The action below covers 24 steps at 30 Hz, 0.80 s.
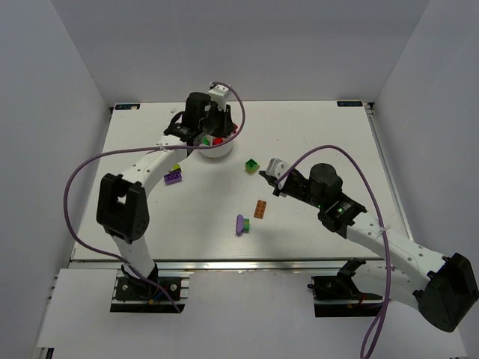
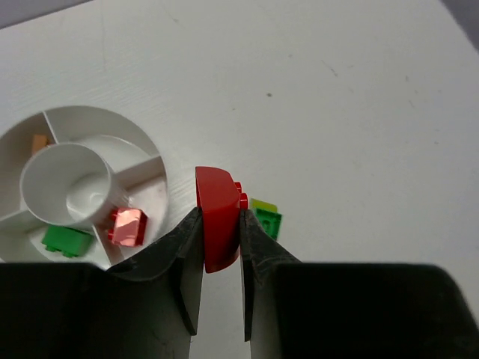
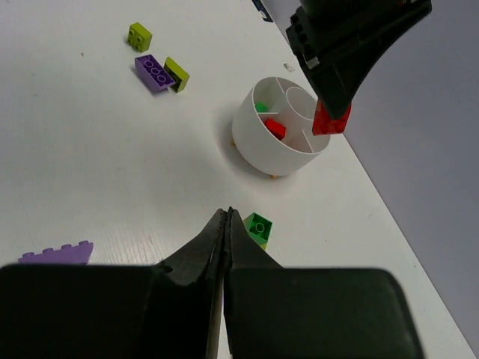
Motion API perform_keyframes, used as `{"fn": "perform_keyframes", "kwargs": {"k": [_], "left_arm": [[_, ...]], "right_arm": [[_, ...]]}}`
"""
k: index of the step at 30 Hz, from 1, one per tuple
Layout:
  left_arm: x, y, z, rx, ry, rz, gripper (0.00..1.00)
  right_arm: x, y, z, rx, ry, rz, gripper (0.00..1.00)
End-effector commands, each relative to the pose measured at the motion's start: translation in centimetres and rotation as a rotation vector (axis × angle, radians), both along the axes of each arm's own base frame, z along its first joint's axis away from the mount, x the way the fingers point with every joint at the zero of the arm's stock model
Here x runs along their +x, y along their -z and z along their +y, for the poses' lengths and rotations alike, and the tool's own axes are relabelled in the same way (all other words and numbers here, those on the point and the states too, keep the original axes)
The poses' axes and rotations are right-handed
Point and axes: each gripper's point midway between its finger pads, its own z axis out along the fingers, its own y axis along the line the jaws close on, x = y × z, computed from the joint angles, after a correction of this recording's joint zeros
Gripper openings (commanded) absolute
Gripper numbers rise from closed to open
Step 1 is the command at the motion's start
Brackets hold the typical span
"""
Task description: Sort the legos into containers by color
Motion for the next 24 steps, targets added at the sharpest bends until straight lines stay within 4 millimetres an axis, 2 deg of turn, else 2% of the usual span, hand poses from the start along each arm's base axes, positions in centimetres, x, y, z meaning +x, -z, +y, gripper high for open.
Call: {"fn": "perform_keyframes", "kwargs": {"k": [1, 3, 4, 10, 14, 24], "left_arm": [[1.1, 0.8, 1.5, 0.136, -0.032, 0.022, 0.0], [2.1, 0.4, 1.6, 0.158, -0.047, 0.008, 0.0], [2.4, 1.3, 1.7, 0.179, -0.045, 0.023, 0.0], [3.9, 2.4, 2.1, 0.229, -0.054, 0.024, 0.0], [4.3, 3.4, 2.0, 0.242, -0.052, 0.025, 0.01], [5.3, 4.3, 2.5, 0.265, -0.08, 0.014, 0.07]], "right_arm": [[-0.1, -2.6, 0.0, 0.048, -0.01, -0.034, 0.0], [-0.2, -2.5, 0.0, 0.05, -0.013, -0.031, 0.0], [-0.2, -2.5, 0.1, 0.05, -0.015, -0.029, 0.0], [-0.2, -2.5, 0.0, 0.052, -0.015, -0.033, 0.0], [-0.2, -2.5, 0.0, 0.052, -0.017, -0.035, 0.0], [-0.2, -2.5, 0.1, 0.051, -0.018, -0.038, 0.0]]}}
